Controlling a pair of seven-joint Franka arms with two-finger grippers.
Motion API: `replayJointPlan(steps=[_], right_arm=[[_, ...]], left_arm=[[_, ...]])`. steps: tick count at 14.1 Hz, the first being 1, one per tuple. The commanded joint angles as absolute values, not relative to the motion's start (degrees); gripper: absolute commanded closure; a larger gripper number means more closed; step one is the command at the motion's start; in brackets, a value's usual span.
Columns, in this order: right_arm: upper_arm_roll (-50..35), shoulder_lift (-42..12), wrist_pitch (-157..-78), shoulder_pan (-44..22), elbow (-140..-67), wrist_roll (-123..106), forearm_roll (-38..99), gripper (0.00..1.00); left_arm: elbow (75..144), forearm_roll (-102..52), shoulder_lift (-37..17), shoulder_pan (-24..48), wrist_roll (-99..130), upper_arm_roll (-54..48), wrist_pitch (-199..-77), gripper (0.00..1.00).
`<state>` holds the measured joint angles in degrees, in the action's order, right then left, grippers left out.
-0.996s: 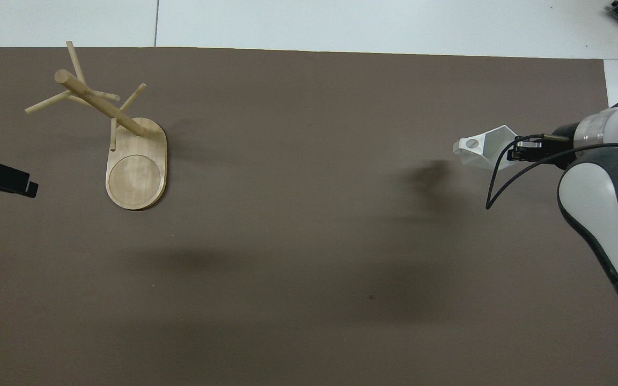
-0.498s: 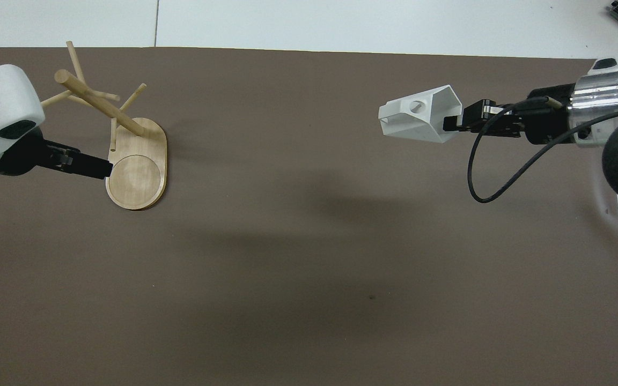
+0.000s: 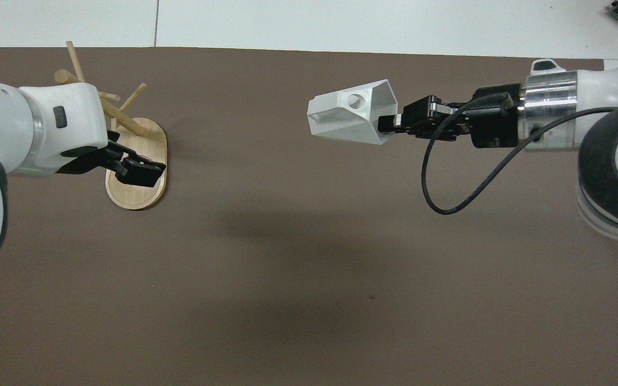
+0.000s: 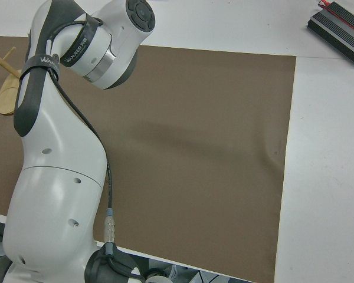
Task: Hang cup on rack
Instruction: 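Carry the cup toward center while the left gripper reaches toward it, then grasp the cup's open end with the left gripper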
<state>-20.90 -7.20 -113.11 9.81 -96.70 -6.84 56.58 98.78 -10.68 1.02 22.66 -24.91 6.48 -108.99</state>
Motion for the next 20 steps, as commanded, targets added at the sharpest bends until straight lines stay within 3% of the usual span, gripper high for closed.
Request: replayJointPlan(steps=[1,4,10,15,20], right_arm=[[-21.36,-6.94,-115.39,5.82,-96.50,-6.86,58.62,1.00],[-21.36,-6.77,-121.18,-0.68,-96.68,-2.91,58.54,1.00],[-21.36,-6.24,-121.90,-5.27,-97.21,-0.70,57.66,1.00],[-21.27,-6.15,-121.73,-5.36,-97.38,-0.79,55.55,1.00],[-21.18,-6.24,-121.82,-4.84,-97.38,-1.05,54.93,1.00]], left_arm=[[100.46,-11.51,2.64,26.27,-29.51,7.21,-110.83,0.00],[99.14,-11.43,2.11,29.43,-30.94,7.21,-110.74,0.00],[98.00,-11.51,2.11,30.24,-35.15,7.21,-108.82,0.00],[98.00,-15.44,2.29,28.04,-62.53,7.38,-109.42,0.00],[98.70,-21.70,2.11,28.30,-70.67,7.21,-114.08,0.00]])
